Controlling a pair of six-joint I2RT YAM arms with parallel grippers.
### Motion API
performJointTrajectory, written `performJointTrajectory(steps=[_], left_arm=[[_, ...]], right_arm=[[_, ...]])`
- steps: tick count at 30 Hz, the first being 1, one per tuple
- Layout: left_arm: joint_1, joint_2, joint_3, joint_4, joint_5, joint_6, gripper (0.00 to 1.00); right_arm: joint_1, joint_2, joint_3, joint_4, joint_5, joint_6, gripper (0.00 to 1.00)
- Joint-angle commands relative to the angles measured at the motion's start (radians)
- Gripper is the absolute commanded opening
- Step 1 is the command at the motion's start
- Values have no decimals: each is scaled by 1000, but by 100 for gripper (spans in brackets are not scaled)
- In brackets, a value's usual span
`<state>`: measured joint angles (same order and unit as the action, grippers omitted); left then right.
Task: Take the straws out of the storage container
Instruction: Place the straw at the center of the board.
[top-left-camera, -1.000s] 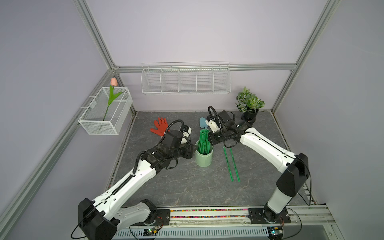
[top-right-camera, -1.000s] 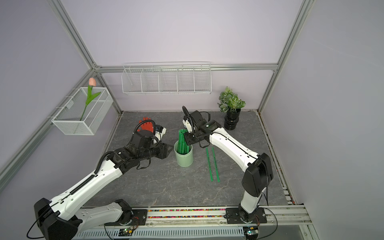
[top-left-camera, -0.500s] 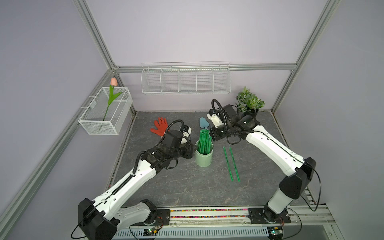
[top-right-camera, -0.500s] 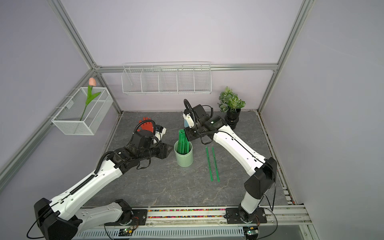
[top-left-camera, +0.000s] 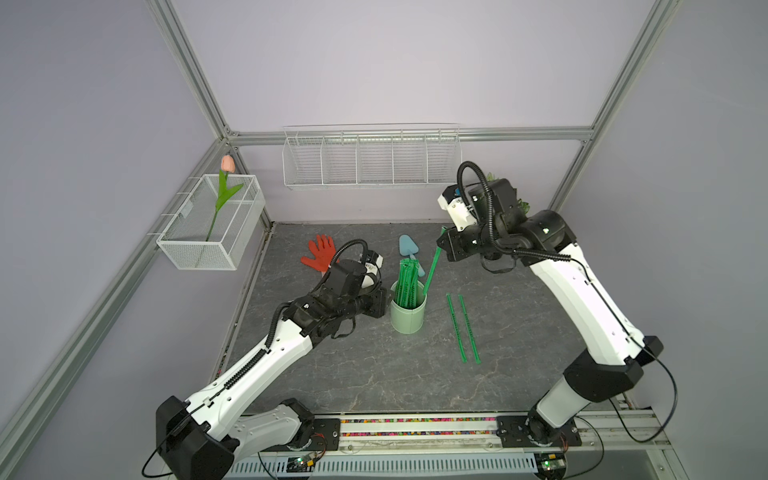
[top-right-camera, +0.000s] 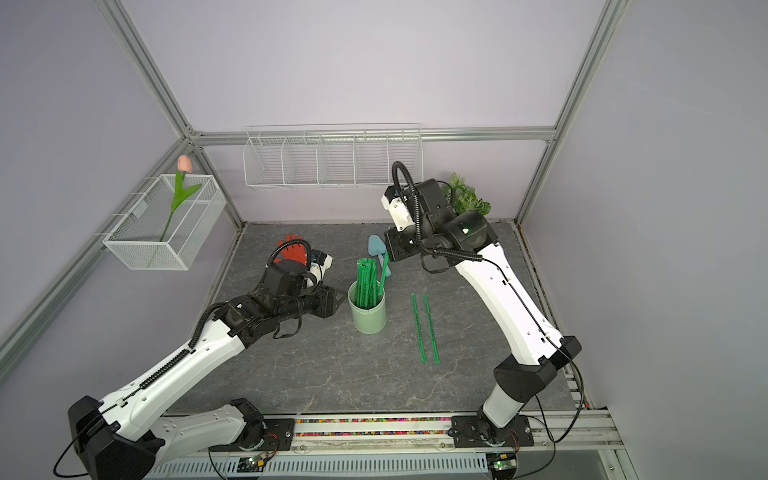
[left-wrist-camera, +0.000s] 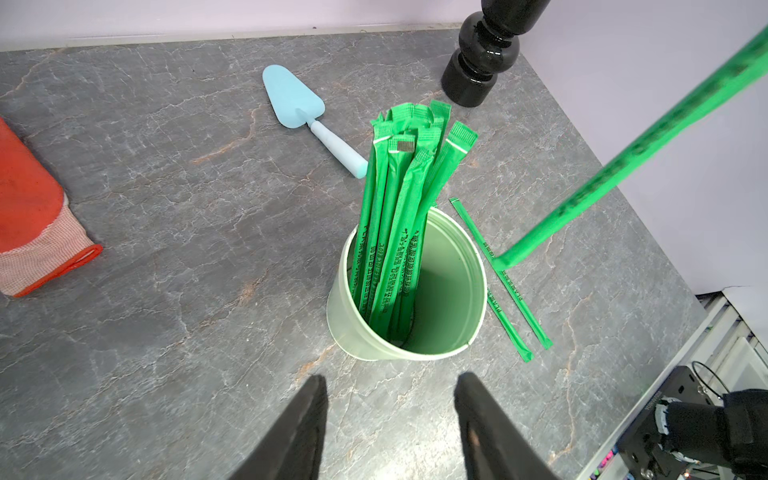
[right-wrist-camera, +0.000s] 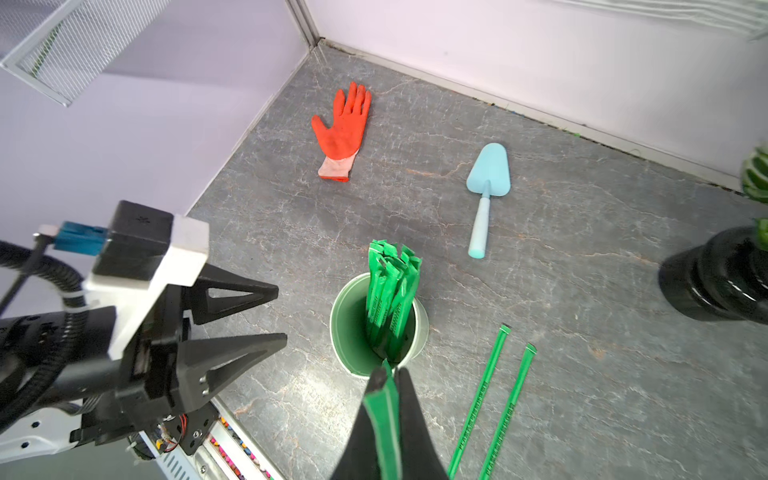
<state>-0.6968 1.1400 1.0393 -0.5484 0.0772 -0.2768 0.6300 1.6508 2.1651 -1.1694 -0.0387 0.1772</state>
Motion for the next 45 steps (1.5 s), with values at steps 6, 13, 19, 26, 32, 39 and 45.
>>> performJointTrajectory(steps=[6, 13, 19, 26, 32, 39, 45], left_arm=[[-3, -6, 15, 6, 12, -4, 53], [-3, 8, 20, 1, 21, -5, 53], [-3, 12, 22, -4, 21, -2, 53], [-3, 12, 22, -4, 21, -3, 53], [-2, 12, 22, -5, 19, -2, 53], [-3, 15, 22, -6, 19, -1, 53], [-2, 20, 22, -7, 18, -1, 53]], right_arm=[[-127, -51, 64, -310, 46, -39, 7], [-205, -7, -132, -419, 136, -28, 7], [-246, 61, -286, -389, 126, -41, 7], [-266, 190, -355, -356, 102, -67, 7], [-290, 298, -347, -326, 64, -82, 8], [-315, 412, -314, -310, 41, -96, 8], [-336, 497, -279, -297, 16, -108, 8]])
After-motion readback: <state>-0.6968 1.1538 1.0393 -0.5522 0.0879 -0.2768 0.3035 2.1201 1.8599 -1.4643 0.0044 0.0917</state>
